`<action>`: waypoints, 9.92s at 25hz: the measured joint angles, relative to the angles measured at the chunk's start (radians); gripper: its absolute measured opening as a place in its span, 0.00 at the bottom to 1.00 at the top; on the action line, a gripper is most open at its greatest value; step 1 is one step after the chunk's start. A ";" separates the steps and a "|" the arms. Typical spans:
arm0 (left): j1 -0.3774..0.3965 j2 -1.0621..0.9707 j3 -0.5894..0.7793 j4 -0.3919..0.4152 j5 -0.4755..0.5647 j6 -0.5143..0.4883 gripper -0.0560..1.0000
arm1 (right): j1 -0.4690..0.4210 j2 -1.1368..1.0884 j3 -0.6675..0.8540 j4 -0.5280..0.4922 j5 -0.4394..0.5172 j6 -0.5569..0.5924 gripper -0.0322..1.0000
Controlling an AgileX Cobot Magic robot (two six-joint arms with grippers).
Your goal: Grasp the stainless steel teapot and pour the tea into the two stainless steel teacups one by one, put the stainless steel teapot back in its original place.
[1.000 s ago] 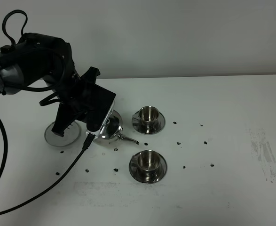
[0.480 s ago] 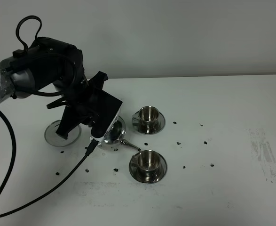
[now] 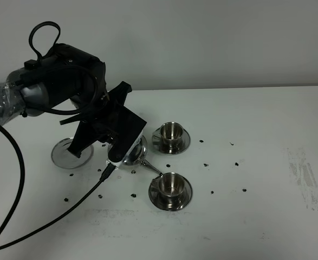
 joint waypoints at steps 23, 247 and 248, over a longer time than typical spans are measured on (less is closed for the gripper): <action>-0.033 0.000 0.000 0.088 -0.045 -0.002 0.26 | 0.000 0.000 0.000 0.000 0.000 0.000 0.23; 0.232 0.289 -0.512 -0.306 0.169 -0.231 0.26 | 0.000 0.000 0.000 0.000 0.001 0.000 0.23; 0.230 0.294 -0.512 -0.299 0.170 -0.223 0.26 | 0.000 0.000 0.000 0.000 0.001 0.000 0.23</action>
